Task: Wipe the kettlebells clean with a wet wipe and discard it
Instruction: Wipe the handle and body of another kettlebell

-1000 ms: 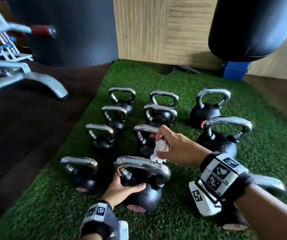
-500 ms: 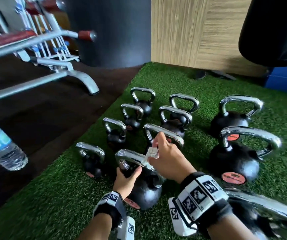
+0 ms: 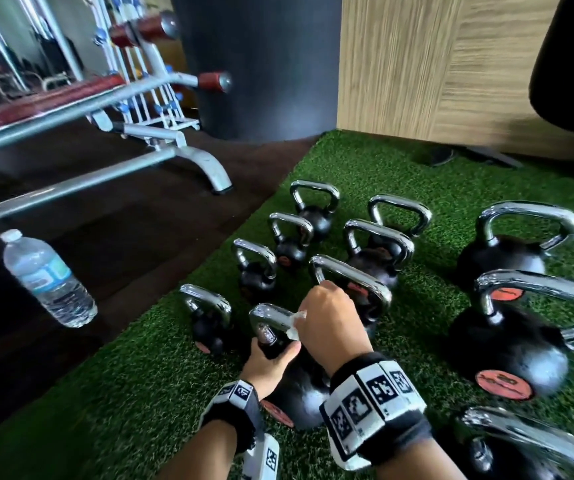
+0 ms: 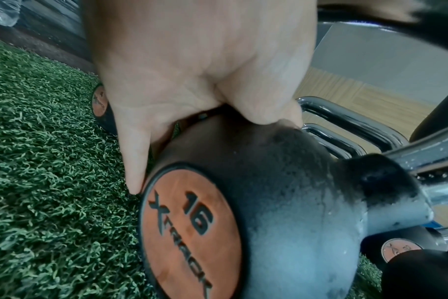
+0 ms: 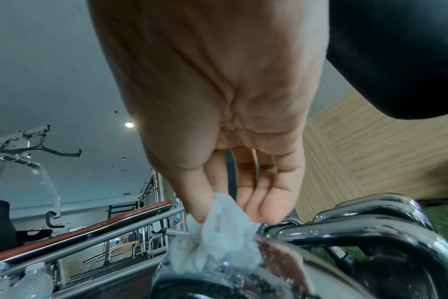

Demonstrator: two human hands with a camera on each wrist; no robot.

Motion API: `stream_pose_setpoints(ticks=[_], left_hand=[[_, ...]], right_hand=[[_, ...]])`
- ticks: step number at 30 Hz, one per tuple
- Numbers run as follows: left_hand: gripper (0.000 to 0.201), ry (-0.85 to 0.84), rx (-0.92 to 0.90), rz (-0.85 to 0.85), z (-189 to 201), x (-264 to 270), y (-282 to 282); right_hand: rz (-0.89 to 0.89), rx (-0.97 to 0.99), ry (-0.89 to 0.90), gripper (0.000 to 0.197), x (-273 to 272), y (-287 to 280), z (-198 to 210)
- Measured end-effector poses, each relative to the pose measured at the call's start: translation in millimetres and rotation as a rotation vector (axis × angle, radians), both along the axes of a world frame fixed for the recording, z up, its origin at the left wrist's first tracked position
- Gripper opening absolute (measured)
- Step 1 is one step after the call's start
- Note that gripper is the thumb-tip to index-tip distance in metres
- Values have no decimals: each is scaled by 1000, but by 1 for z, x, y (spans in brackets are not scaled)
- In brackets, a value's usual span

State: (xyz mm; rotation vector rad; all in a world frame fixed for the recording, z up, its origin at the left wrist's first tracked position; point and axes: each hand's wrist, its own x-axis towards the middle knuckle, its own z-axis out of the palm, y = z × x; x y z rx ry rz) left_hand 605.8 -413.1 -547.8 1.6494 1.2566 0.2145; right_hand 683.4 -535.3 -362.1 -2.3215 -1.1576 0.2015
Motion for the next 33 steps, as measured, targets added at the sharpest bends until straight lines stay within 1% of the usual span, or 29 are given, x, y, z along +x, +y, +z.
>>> stream_pose_setpoints(ticks=[2, 3, 4, 7, 10, 13, 16, 18, 22, 25, 28, 31, 33], left_hand=[[147, 18, -6, -18, -2, 0, 2], [152, 30, -9, -30, -3, 0, 2], [156, 40, -8, -35, -3, -2, 2], [162, 83, 2, -61, 0, -5, -1], [156, 59, 1, -73, 6, -6, -2], [145, 77, -4, -57, 9, -7, -6], [136, 75, -16, -49, 8, -7, -7], [135, 57, -25, -54, 8, -6, -7], [135, 17, -33, -43, 8, -7, -6], [138, -40, -45, -45, 11, -8, -8], [141, -82, -45, -53, 13, -8, -8], [144, -115, -43, -44, 11, -8, -8], [143, -122, -47, -48, 11, -9, -7]], right_hand=[[-28, -21, -19, 9, -2, -6, 2], [-39, -29, -32, 11, -2, -8, 2], [-37, -41, -43, 14, -4, -8, 3], [-19, -60, -72, 12, -11, -7, 6], [-47, -50, -25, 11, -9, -15, 1], [-139, -37, 28, 5, 4, -38, -6], [-168, -15, 61, 11, 14, -50, -15], [-152, 11, 80, 12, 15, -54, -21], [-185, 36, 153, 1, 22, -68, -32], [-182, 3, 228, 5, 29, -74, -37], [-195, -18, 254, 10, 33, -71, -44], [-219, -37, 309, 8, 36, -68, -56], [-236, -50, 340, 7, 34, -66, -63]])
